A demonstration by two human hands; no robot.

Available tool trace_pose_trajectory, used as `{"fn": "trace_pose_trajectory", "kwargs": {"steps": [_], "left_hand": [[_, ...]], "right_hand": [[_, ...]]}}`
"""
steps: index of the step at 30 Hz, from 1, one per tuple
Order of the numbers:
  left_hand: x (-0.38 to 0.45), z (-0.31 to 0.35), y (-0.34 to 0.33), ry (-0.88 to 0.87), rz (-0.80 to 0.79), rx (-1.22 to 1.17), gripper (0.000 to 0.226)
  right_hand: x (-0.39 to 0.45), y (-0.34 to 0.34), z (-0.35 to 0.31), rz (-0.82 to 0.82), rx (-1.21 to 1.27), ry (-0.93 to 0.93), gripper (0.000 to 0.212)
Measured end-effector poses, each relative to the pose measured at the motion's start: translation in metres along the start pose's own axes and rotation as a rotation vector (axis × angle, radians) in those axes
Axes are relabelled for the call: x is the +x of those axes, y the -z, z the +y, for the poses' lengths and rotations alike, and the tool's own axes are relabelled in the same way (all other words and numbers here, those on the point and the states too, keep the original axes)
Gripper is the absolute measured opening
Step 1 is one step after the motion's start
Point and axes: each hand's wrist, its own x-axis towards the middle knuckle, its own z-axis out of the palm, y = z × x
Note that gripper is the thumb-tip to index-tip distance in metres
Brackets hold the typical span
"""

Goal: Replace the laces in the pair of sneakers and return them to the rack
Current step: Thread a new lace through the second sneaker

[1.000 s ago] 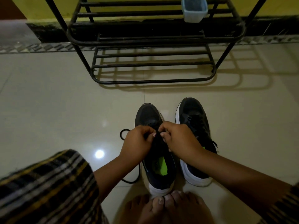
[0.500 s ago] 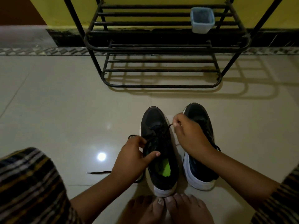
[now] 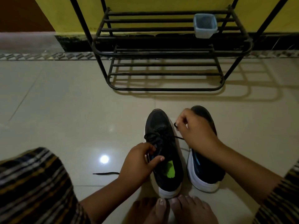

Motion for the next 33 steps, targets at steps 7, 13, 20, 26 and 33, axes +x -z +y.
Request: {"fn": "trace_pose_trajectory", "kwargs": {"steps": [7,13,20,26,33], "left_hand": [[-0.002,-0.007,0.0,-0.082,0.057,0.06,0.043],[0.0,-0.006,0.003,-0.075,0.015,0.058,0.053],[-0.001,-0.005,0.002,-0.056,0.012,0.093,0.066],[0.0,0.001,0.003,-0.038,-0.019,0.089,0.058],[0.007,0.014,0.008,-0.056,-0.072,0.044,0.035]], "right_hand": [[-0.002,-0.01,0.013,-0.287,-0.124,-0.098,0.009],[-0.003,0.02,-0.016,-0.083,0.415,0.035,0.011],[-0.012,0.051,-0.045,0.046,0.671,0.266,0.015],[-0.02,0.057,-0.042,0.034,0.686,0.243,0.018],[-0.02,0.053,-0.025,0.056,0.415,0.197,0.014]]}}
